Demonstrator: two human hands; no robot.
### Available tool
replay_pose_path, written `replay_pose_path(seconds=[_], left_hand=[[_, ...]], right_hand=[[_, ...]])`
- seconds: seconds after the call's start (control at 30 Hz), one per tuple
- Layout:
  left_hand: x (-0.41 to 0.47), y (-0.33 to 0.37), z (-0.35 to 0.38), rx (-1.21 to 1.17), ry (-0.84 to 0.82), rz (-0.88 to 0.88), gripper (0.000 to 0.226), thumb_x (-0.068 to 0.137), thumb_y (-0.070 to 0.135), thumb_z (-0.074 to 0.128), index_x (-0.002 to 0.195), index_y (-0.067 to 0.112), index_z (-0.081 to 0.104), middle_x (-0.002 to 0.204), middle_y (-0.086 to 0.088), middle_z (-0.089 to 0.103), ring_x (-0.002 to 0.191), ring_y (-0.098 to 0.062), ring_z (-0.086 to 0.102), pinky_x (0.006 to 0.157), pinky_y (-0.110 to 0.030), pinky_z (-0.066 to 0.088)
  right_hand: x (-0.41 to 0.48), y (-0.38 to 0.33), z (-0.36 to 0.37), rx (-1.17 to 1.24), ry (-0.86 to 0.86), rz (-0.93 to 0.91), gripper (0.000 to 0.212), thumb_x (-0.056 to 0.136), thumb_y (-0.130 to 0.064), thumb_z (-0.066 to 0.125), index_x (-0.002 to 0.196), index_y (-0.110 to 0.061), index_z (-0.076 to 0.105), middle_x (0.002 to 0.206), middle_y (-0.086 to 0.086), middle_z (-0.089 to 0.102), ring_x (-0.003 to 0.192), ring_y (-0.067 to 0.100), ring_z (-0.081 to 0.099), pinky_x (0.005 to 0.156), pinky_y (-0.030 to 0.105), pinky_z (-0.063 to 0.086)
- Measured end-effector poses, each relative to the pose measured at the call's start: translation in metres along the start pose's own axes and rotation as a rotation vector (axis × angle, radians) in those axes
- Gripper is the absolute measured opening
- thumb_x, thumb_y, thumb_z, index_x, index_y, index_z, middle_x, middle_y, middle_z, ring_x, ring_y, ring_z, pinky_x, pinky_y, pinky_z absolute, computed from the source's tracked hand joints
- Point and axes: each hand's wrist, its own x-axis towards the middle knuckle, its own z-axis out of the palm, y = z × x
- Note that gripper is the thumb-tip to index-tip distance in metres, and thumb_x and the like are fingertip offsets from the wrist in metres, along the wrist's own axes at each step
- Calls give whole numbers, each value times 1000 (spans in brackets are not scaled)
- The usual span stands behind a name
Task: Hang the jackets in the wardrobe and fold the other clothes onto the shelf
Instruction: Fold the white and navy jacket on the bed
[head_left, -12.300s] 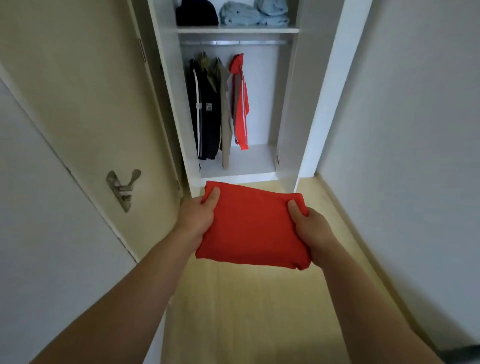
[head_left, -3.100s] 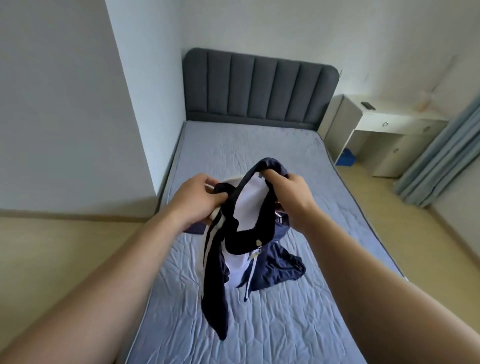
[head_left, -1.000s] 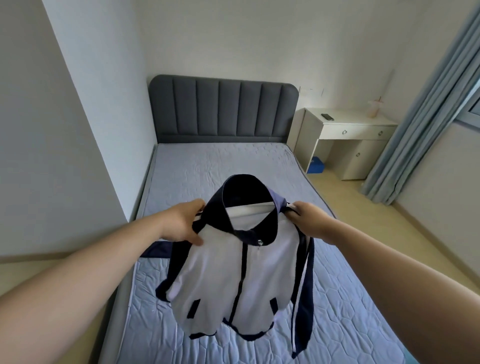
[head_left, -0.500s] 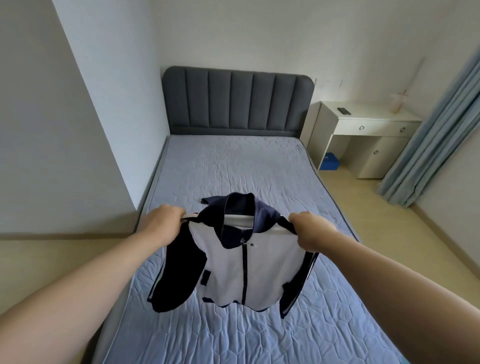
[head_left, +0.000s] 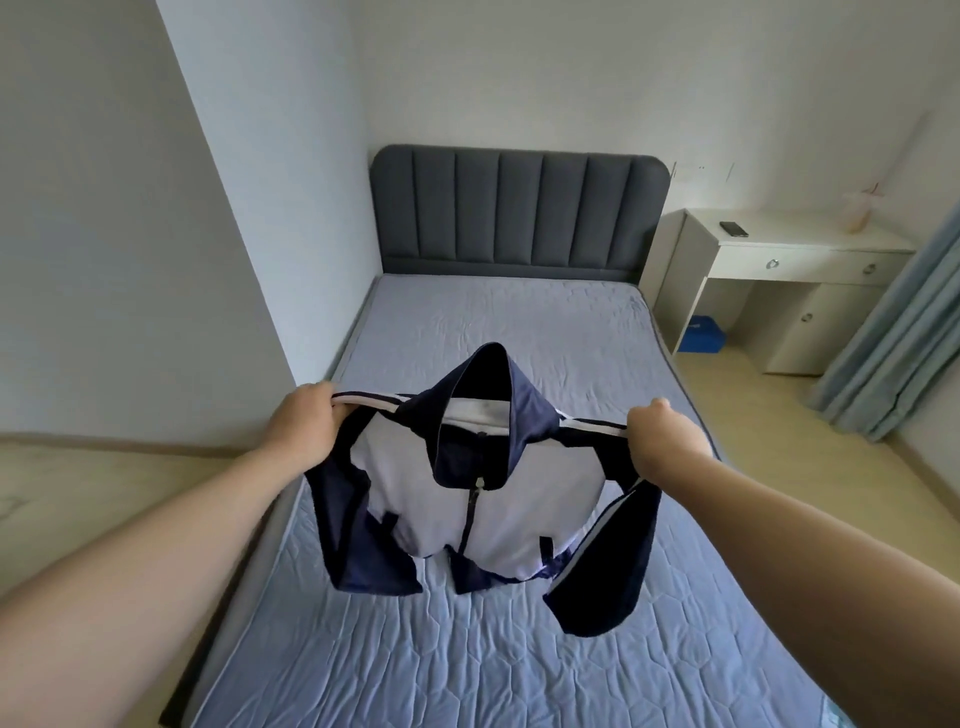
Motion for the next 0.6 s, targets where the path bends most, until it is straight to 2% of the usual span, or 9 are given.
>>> replay_pose_path(seconds=[0.1,0.17,0.23,0.3,0.33,0.43,0.5,0.6], left_hand=[[-4,5,-12,-22,37,-18,33,104,33,49,92,3,55,90,-18,62,81,-37,58,70,-43,48],[-7,10,-20,-57,88,-30,36,104,38,48,92,4,54,85,-15,61,77,-36,57,69,-44,49],[-14,11,-24,-73,124,-23,37,104,41,47,88,8,52,80,-11,60,73,-34,56,66,-43,50],[-26,7,-24,-56,109,-33,39,104,46,44,82,13,50,76,-8,58,70,-32,56,65,-42,51],[-35,4,-22,-35,84,-47,41,103,49,42,79,16,48,75,-7,58,70,-31,56,64,-41,50],[-66,-12,-7,71,-14,-60,41,102,51,42,71,24,44,76,-7,60,72,-32,57,62,-37,44],[-88,-21,6,116,-85,-62,36,102,49,43,74,28,47,82,-10,63,76,-32,58,67,-37,48],[-118,-32,21,185,-181,-101,40,103,53,39,77,25,54,87,-10,67,76,-30,58,69,-36,48]], right_hand=[[11,8,-8,348,28,127,13,78,4,60,73,-5,53,77,11,60,60,25,57,51,32,49],[20,10,-13,680,80,198,10,78,9,59,77,-1,60,76,15,63,66,31,63,54,41,58],[21,9,-14,850,220,201,15,79,8,50,83,-1,61,77,12,59,75,35,62,59,42,57],[14,12,-6,769,270,106,19,78,5,43,78,-8,57,76,9,56,71,28,55,52,30,41],[10,13,-1,696,237,53,18,79,3,42,77,-11,54,76,10,56,68,27,53,50,28,37],[-4,14,14,450,32,-73,8,83,-9,49,76,-13,48,79,11,54,67,29,54,54,32,42],[-19,9,22,239,-112,-142,14,82,-14,57,73,-14,47,79,9,55,64,25,52,55,31,43],[-41,-8,29,-66,-328,-219,16,91,-13,52,76,-8,54,77,5,54,67,22,53,60,29,42]])
